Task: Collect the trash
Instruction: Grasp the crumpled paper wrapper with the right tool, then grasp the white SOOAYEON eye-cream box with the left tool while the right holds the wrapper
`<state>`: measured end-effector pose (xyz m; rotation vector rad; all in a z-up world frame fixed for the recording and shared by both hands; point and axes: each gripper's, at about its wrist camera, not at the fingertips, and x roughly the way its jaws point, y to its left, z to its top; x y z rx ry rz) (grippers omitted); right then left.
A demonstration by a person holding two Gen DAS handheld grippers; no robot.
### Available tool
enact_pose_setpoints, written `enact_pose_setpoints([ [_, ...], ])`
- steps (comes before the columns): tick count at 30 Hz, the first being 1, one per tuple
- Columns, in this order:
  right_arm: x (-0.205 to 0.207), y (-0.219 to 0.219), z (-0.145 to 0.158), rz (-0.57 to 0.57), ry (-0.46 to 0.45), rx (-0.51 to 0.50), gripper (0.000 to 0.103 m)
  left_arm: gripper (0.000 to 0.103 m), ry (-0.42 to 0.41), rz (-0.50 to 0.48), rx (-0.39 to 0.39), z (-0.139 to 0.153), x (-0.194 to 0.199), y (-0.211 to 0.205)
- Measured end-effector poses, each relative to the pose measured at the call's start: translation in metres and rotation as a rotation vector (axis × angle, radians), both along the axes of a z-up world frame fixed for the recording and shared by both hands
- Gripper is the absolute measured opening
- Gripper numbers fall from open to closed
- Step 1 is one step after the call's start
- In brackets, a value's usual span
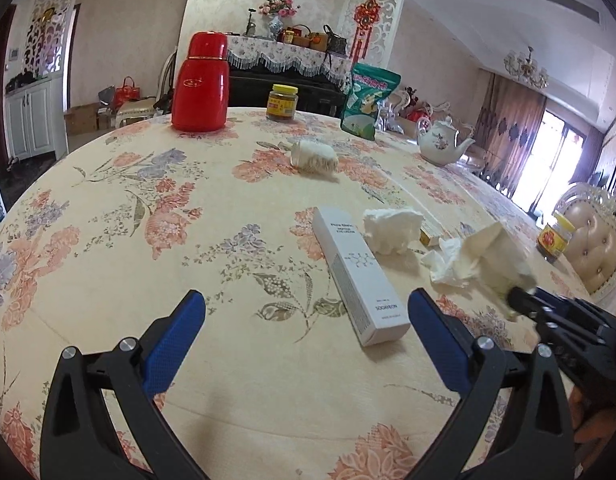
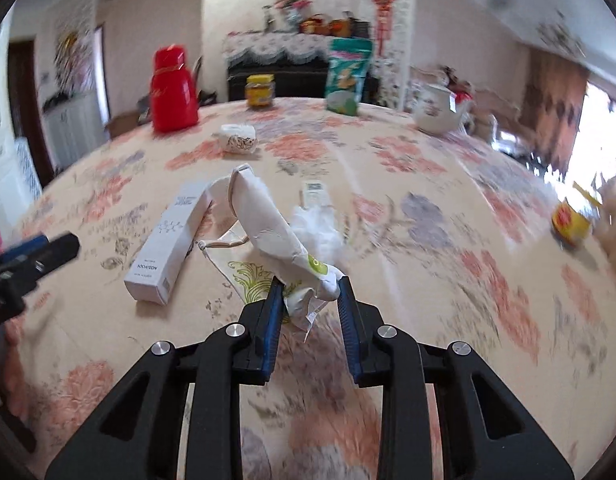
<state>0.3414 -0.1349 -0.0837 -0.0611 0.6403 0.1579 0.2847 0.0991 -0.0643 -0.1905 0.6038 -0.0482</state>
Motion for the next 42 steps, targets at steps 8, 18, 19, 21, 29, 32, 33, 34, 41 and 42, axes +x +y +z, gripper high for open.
enact_pose_setpoints([
  [8,-0.008,-0.037,-0.001,-0.047,-0.029,0.144,0.027,0.097,0.097,-0.051,0.11,0.001,0.014,-0.041],
  [18,-0.008,-0.052,0.005,-0.096,-0.04,0.171,0.028,0.069,0.232,-0.01,0.153,-0.015,0.075,-0.08],
  [19,-0.008,-0.053,0.004,-0.097,-0.037,0.179,0.028,0.068,0.238,-0.002,0.159,-0.017,0.079,-0.082],
  [21,-0.009,-0.055,0.005,-0.098,-0.04,0.192,0.028,0.067,0.254,0.019,0.163,-0.02,0.088,-0.081],
  [29,-0.009,-0.051,0.006,-0.081,-0.042,0.188,0.028,0.034,0.334,0.045,0.206,-0.037,0.116,-0.078],
  [32,-0.009,-0.051,0.007,-0.077,-0.045,0.193,0.028,0.034,0.289,0.032,0.217,-0.035,0.104,-0.079],
  [33,-0.01,-0.051,0.008,-0.075,-0.049,0.195,0.028,0.034,0.266,0.026,0.213,-0.032,0.096,-0.08],
  [34,-0.01,-0.05,0.008,-0.072,-0.05,0.195,0.028,0.034,0.235,0.023,0.212,-0.027,0.086,-0.08],
  [41,-0.012,-0.033,0.005,-0.027,-0.055,0.148,0.028,0.034,0.082,0.024,0.188,0.0,0.024,-0.075],
  [42,-0.013,-0.031,0.005,-0.021,-0.057,0.141,0.028,0.034,0.059,0.026,0.182,0.004,0.014,-0.072],
])
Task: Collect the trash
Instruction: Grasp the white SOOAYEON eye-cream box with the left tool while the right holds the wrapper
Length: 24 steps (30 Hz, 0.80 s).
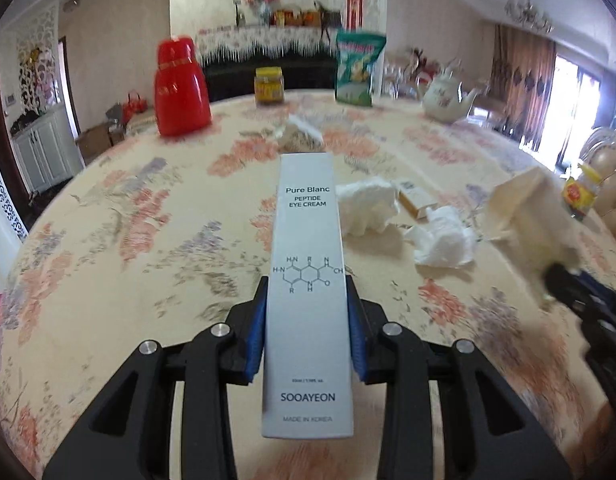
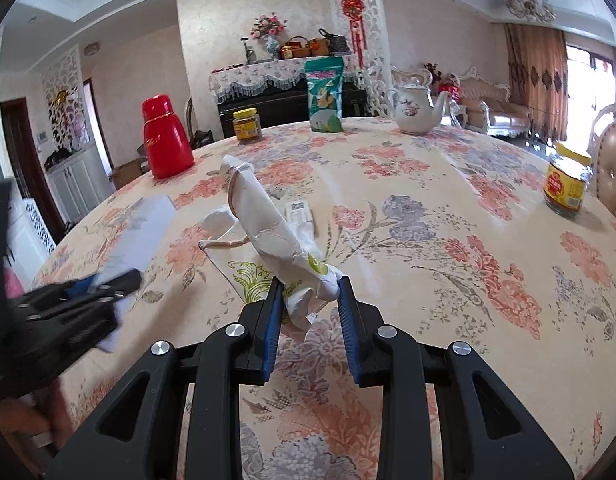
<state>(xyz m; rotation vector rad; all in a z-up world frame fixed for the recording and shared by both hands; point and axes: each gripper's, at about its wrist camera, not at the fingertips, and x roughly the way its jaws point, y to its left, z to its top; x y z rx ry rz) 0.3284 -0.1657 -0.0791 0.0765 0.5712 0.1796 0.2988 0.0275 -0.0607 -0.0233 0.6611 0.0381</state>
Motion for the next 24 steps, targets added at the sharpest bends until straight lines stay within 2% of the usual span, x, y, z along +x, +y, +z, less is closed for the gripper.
enact_pose_setpoints([
  [7,-0.012,0.021,0.001,0.058,-0.04,-0.05,0.028,0.034,-0.079,0.016,-0.032,0.012,-0.053,0.017],
  [11,-0.017,0.026,0.0,0.098,-0.023,-0.019,0.028,0.034,-0.1,0.019,-0.052,0.012,-0.076,0.027],
  [18,-0.041,0.066,0.017,0.203,-0.059,-0.055,0.028,0.034,-0.176,0.055,-0.029,0.022,-0.117,0.053],
  [24,-0.065,0.11,0.025,0.305,-0.08,-0.079,0.028,0.034,-0.197,0.099,-0.003,0.029,-0.143,0.083],
])
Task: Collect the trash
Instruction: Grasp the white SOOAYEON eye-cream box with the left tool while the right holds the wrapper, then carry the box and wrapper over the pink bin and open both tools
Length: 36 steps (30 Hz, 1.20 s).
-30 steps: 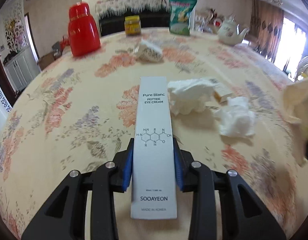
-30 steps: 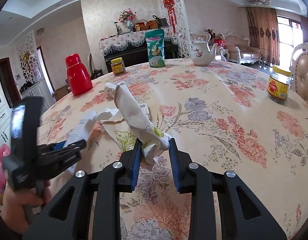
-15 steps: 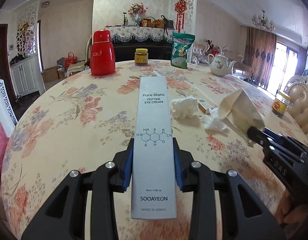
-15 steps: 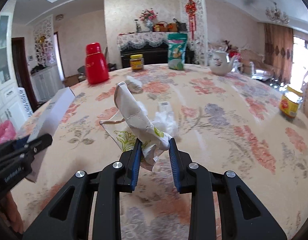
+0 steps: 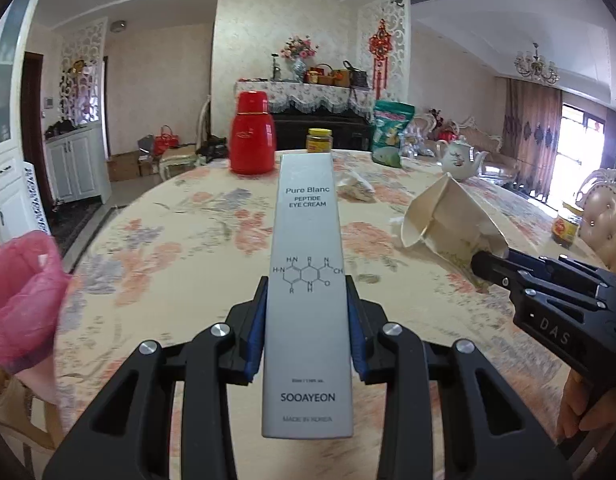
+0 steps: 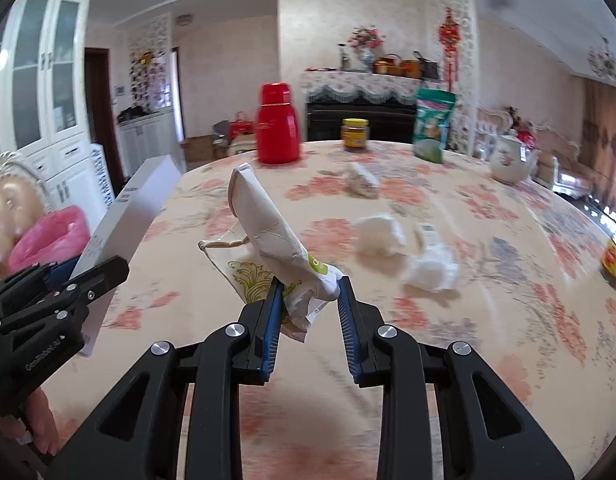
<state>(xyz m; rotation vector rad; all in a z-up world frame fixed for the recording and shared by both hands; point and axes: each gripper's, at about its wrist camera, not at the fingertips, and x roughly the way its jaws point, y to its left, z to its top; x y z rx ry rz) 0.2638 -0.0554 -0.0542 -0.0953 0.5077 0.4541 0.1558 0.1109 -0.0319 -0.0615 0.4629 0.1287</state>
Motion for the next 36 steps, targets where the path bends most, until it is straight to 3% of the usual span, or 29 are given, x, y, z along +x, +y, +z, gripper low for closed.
enact_pose_setpoints([
  [8,-0.017,0.05,-0.008,0.082,0.0,-0.049,0.028,0.034,0.006,0.074,0.028,-0.005,-0.021,0.034],
  [20,-0.04,0.113,0.012,0.192,-0.076,-0.047,0.028,0.034,-0.066,0.18,0.054,0.012,-0.055,0.084],
  [36,-0.063,0.277,0.037,0.429,-0.116,-0.072,0.028,0.034,-0.082,0.396,0.086,0.038,-0.102,0.244],
])
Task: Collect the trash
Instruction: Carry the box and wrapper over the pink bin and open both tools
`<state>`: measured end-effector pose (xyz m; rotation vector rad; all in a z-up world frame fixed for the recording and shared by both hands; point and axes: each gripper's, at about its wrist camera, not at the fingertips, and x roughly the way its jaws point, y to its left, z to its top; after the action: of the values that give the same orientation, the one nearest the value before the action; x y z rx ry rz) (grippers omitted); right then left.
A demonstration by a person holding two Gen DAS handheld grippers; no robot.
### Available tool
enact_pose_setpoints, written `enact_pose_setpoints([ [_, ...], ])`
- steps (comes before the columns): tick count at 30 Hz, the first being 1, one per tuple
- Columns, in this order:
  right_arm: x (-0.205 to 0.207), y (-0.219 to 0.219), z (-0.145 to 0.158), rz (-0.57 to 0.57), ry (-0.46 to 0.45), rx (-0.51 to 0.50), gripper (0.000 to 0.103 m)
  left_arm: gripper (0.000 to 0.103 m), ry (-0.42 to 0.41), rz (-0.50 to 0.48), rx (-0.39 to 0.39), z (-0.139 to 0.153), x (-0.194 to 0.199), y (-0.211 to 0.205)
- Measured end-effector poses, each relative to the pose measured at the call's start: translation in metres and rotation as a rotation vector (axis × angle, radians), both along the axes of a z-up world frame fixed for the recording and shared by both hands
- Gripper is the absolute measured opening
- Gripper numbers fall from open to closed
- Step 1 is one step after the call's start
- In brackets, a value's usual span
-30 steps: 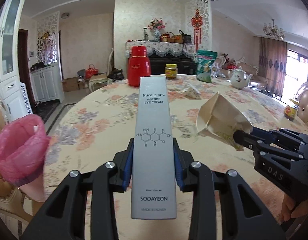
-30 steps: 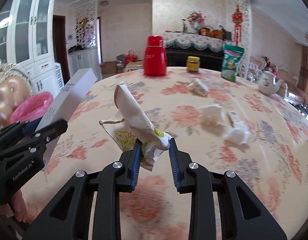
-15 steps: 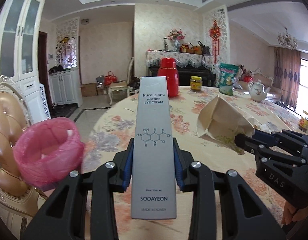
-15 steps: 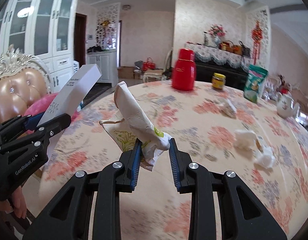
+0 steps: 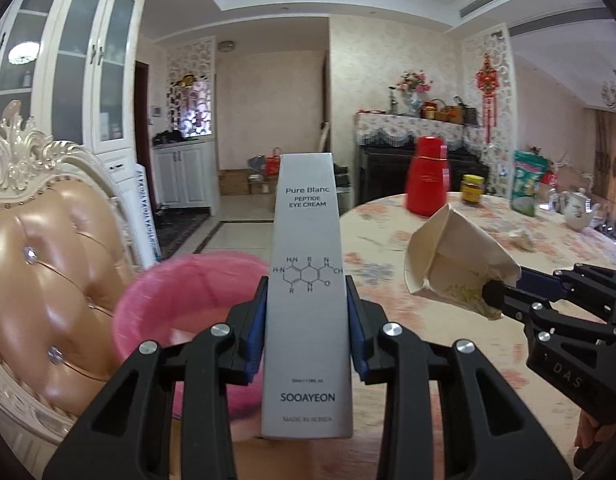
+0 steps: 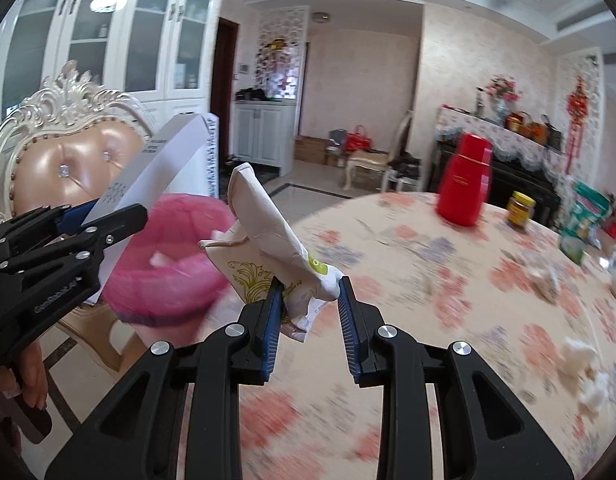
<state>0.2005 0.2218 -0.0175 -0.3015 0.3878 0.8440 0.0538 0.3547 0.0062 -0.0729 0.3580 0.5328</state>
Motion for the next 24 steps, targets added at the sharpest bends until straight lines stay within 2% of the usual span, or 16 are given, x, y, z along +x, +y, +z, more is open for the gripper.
enact_pose_setpoints([
  [7,-0.007,0.086,-0.003,0.112,0.03,-0.016,0.028,0.034,0.023,0.085,-0.054,-0.003,-0.012,0.083],
  [12,-0.012,0.14,-0.011,0.174,0.049,-0.038,0.028,0.034,0.039,0.121,-0.124,-0.018,-0.017,0.143],
  [24,0.009,0.204,-0.022,0.22,0.148,-0.024,0.03,0.034,0.07,0.151,-0.209,-0.045,-0.001,0.22],
])
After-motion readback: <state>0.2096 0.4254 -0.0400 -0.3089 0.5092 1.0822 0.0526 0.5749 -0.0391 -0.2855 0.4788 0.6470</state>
